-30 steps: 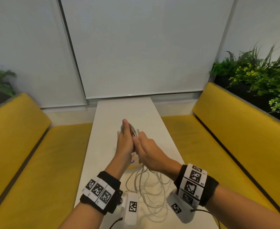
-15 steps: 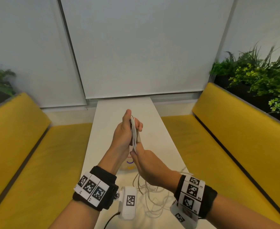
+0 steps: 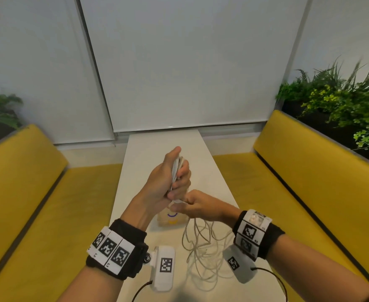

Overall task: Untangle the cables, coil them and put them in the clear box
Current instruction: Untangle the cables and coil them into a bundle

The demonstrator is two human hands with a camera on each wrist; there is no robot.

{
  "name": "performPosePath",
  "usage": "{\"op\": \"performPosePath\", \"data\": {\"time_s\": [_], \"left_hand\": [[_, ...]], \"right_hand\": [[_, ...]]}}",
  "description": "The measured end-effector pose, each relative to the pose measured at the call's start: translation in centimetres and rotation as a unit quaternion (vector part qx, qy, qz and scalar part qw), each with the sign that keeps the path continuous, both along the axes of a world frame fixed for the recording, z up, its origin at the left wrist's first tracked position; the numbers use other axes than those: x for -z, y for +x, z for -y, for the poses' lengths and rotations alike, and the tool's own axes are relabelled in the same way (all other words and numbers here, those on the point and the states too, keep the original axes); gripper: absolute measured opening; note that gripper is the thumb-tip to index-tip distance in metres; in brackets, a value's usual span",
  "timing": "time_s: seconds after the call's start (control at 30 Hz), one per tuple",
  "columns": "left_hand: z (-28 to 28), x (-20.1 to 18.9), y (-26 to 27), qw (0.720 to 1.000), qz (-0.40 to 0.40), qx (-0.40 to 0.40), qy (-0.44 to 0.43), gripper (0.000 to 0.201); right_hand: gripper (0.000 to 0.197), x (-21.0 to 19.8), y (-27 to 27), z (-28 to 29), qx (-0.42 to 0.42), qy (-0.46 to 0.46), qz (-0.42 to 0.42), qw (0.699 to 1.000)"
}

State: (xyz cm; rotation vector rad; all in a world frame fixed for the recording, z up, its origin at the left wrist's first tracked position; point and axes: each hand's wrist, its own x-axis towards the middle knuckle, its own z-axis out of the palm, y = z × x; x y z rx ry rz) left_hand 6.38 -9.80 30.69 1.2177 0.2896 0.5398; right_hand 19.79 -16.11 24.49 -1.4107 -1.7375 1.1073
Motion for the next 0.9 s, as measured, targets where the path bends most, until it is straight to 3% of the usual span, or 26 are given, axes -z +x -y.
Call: {"op": "performPosePath", "data": {"time_s": [0.1,0.13,0.17,0.23,0.3,0.37,0.47,0.57,0.7,0.8,0.9], "left_hand": [[0.1,0.1,-0.6,0.99,-0.031,0.132,0.045,0.058],[0.3,0.1,-0.8,0.983,-0.054,0.159,0.071,0.058],[0.5,0.2,-1.0,0.976,-0.082,0.177,0.097,0.056],[1.1,0.6,-1.1,0.958,-0.161,0.183,0.151,0.052],[1.6,1.0,-1.0,0.928,-0.261,0.162,0.209,0.05],[1.8,1.6,-1.0,0.897,-0.319,0.167,0.258,0.049],[1.1,2.8,-1.6,0.874,-0.361,0.155,0.285,0.046],[0.6,4.8,-2.2,0.844,-0.378,0.156,0.347,0.047],[1.0,6.0,-1.8,0.729,-0.405,0.167,0.526,0.052],[1.5,7.2,-1.5,0.639,-0.362,0.138,0.665,0.059],[2.3,8.6,-1.4,0.605,-0.294,0.107,0.732,0.061]], "right_hand": [[0.065,-0.8,1.3,-0.7,-0.028,-0.103,-0.013,0.994],[0.065,-1.3,1.5,-0.8,-0.051,-0.126,0.003,0.991],[0.05,-1.7,1.8,-1.0,-0.073,-0.143,0.022,0.987],[0.006,-2.6,2.3,-1.4,-0.101,-0.17,0.098,0.975],[0.024,-2.9,2.4,-2.1,-0.114,-0.182,0.187,0.958],[0.024,-3.0,2.4,-2.7,-0.121,-0.208,0.246,0.939],[0.011,-3.1,2.8,-2.7,-0.117,-0.237,0.266,0.927],[0.023,-3.0,3.6,-2.7,-0.098,-0.254,0.244,0.931],[0.026,-2.8,3.9,-2.8,-0.053,-0.251,0.206,0.944],[0.026,-2.4,4.0,-2.8,-0.018,-0.196,0.239,0.951],[0.028,-1.6,4.2,-2.6,0.002,-0.158,0.292,0.943]]}}
